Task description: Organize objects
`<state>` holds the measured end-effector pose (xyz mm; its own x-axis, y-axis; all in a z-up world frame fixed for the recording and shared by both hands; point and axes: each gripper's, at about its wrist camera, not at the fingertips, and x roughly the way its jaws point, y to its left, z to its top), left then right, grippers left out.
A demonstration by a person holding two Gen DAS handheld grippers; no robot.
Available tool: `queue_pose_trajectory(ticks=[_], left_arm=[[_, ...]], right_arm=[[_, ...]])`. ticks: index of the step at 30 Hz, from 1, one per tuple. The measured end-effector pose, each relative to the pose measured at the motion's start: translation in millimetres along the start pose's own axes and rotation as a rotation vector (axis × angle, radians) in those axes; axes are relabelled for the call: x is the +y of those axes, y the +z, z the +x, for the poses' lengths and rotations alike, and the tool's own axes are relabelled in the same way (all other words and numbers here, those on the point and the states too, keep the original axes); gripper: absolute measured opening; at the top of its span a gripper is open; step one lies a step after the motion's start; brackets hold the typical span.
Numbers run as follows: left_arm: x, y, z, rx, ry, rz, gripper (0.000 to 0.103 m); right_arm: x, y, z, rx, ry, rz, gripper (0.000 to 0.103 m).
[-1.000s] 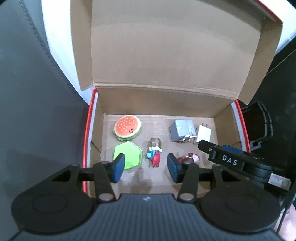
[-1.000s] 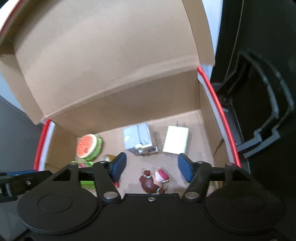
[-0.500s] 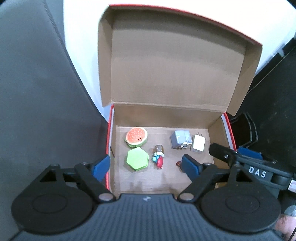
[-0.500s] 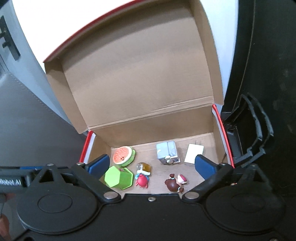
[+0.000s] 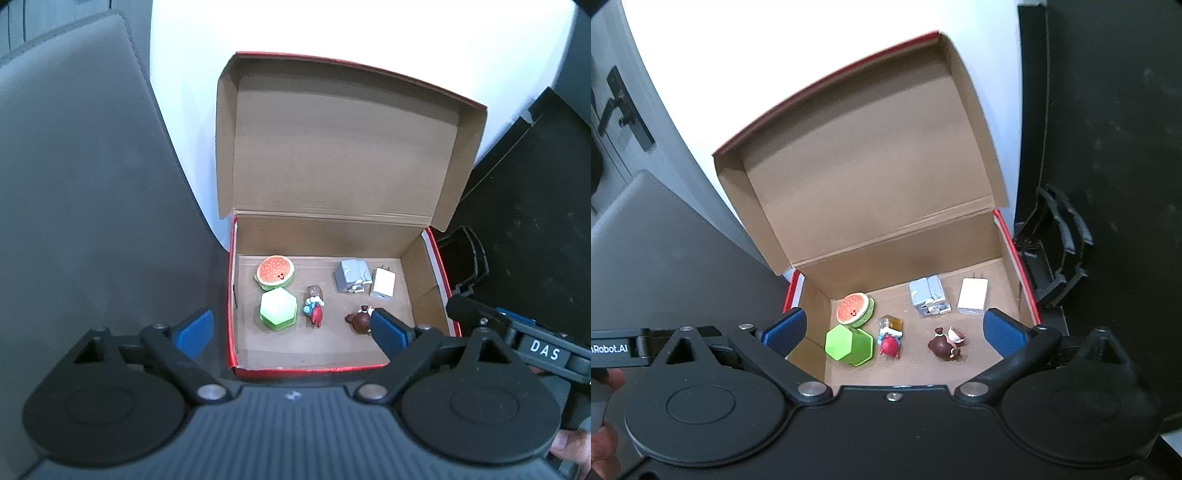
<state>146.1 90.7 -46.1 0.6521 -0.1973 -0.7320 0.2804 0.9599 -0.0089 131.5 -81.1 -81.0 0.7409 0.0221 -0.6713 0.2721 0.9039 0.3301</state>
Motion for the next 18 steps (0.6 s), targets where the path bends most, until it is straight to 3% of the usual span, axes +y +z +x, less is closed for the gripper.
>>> queue_pose_trajectory(ticks=[9,18], left_arm=[[-1,-10,-35,-0.037,-0.011,0.022,0.096],[-1,-28,-72,-0.078,-0.020,0.028,0.100]], right_arm=[[12,-8,-38,-0.002,-0.067,-0.045,0.103],[35,-13,-73,-0.013,-0.073,-0.095,0.103]])
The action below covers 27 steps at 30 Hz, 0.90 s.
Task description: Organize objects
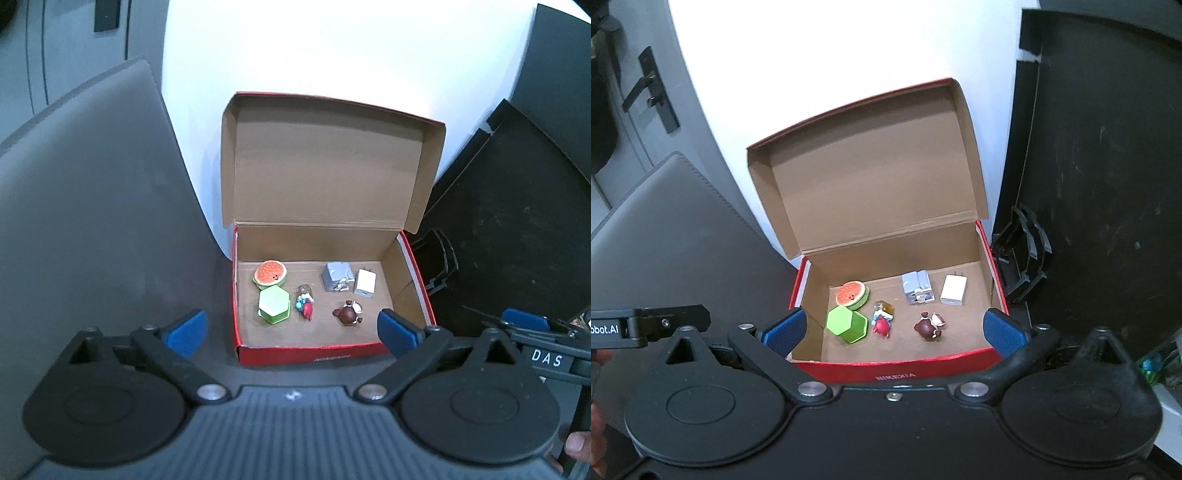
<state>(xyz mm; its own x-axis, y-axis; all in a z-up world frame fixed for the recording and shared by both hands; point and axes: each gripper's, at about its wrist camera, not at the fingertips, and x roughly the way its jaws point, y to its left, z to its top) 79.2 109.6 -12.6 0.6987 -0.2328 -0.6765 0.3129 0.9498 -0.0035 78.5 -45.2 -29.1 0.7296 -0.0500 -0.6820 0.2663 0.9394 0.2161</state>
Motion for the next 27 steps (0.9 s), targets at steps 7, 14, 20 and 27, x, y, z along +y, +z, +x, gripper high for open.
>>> queue_pose_trajectory(ticks=[7,14,20,27], left_arm=[[1,-11,-19,-0.010,0.013,0.027,0.103],[2,-21,-37,-0.018,0.020,0.053,0.103],[0,-27,-48,-0.011,0.026,0.069,0.103],[-1,-34,-60,-0.013,0.015,0.070,0.103]], right_arm=[[11,-5,-22,-0.014,0.012,-0.024,0.103],[18,-12,-38,-0.008,0.023,-0.029,0.103],[25,-17,-50,0.010,0.019,-0.053,0.103],[32,-22,-61,0.016,0.016,-0.061,0.103]])
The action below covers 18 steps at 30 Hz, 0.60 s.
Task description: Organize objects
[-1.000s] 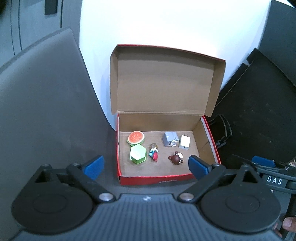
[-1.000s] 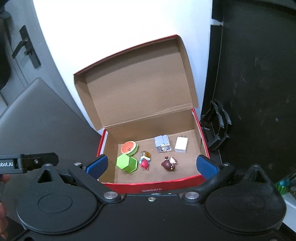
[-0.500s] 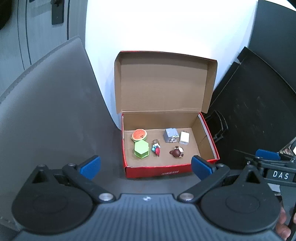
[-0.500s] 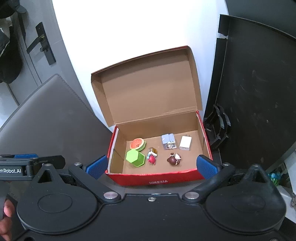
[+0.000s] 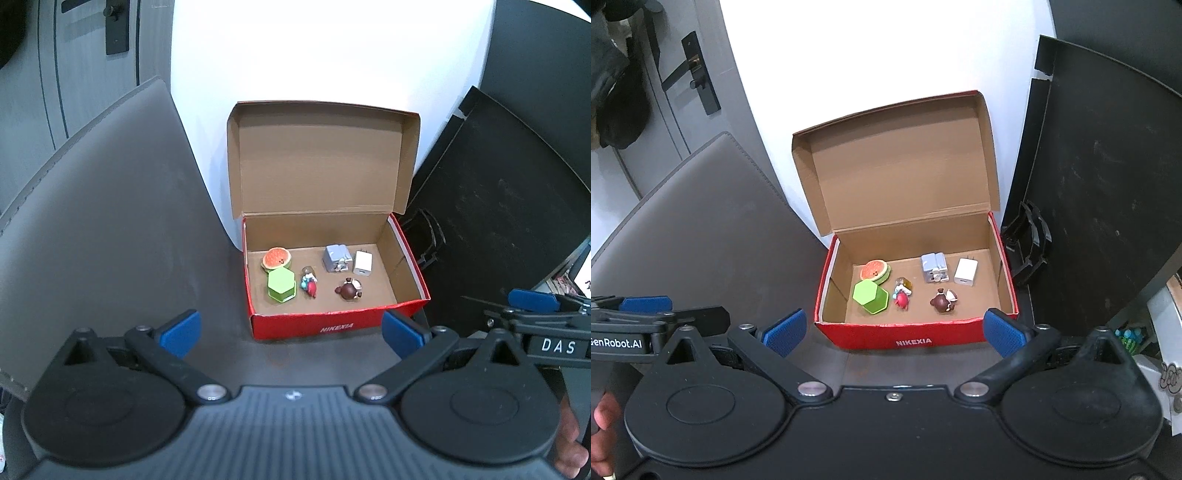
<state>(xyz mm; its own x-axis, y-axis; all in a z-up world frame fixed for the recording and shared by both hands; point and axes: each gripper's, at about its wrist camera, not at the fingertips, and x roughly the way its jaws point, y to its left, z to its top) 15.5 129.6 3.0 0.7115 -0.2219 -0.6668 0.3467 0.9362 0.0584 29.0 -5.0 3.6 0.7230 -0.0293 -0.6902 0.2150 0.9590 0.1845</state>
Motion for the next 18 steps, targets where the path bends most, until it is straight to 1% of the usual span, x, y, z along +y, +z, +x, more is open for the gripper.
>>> queue_pose_trajectory(ticks=[6,11,18], left_arm=[[-2,-4,-8,-0.007,-0.005,-0.008,0.103],[-6,-8,-14,-0.010,-0.007,0.007,0.103],[-11,-13,-19,-0.013,-0.012,0.010,0.103]], right_arm=[[6,-4,-9,0.000,0.006,-0.020,0.103],[6,-5,-17,-0.009,0.004,-0.023,0.103],[1,-9,-23,-0.008,-0.004,-0.001,0.103]])
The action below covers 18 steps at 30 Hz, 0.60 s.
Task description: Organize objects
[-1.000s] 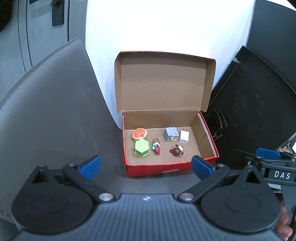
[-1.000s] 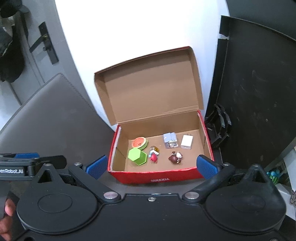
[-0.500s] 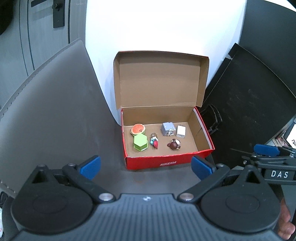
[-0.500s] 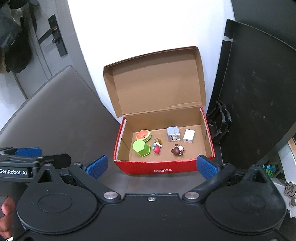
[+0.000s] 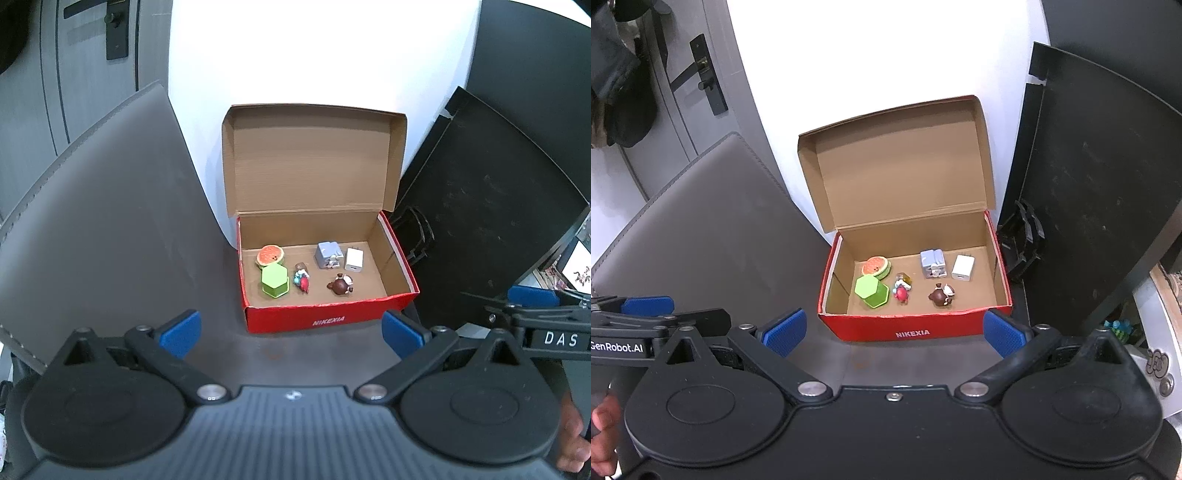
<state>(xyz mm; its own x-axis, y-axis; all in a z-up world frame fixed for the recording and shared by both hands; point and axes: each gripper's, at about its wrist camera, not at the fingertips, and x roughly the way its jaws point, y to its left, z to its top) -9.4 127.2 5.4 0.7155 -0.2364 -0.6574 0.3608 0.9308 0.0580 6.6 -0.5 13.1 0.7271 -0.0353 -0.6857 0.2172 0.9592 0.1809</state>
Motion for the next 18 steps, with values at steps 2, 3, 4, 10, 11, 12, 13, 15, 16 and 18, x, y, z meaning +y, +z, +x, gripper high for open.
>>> queue_pose_trajectory(ticks=[2,3,4,10,11,12,13,15,16,18], left_arm=[[-0.8,-1.0,-0.3,0.001,-0.001,0.000,0.103],[-0.6,-0.8,-0.3,0.001,0.000,0.000,0.103],[-0.8,-1.2,-0.6,0.000,0.000,-0.001,0.103],[-3.3,-2.5,0.6,0.003,0.004,0.002,0.103],[-4.2,-2.8,0.9,0.004,0.006,0.002,0.103],[-4.5,-2.9,1.2,0.004,0.006,0.002,0.103],[-4.5,-3.1,1.2,0.004,0.005,0.002,0.103],[-5.0,-3.6,1.3,0.001,0.005,0.001,0.103],[-4.6,-3.8,1.3,0.002,0.005,0.001,0.103],[-3.9,-3.7,2.7,0.006,0.005,0.002,0.103]], right_arm=[[-1.3,-1.4,-1.0,0.001,0.000,0.003,0.103],[-1.7,-1.7,-1.2,0.001,0.000,0.004,0.103],[-2.0,-1.9,-1.3,0.001,-0.002,0.005,0.103],[-2.0,-3.6,-1.5,0.012,-0.017,0.001,0.103],[-2.8,-3.6,-1.4,0.013,-0.013,0.004,0.103],[-3.0,-3.5,-1.3,0.014,-0.013,0.005,0.103],[-3.0,-3.4,-1.1,0.015,-0.014,0.005,0.103],[-3.2,-3.4,-0.5,0.018,-0.018,0.004,0.103],[-3.4,-3.4,-0.2,0.020,-0.020,0.004,0.103],[-3.5,-3.7,0.4,0.022,-0.022,0.006,0.103]])
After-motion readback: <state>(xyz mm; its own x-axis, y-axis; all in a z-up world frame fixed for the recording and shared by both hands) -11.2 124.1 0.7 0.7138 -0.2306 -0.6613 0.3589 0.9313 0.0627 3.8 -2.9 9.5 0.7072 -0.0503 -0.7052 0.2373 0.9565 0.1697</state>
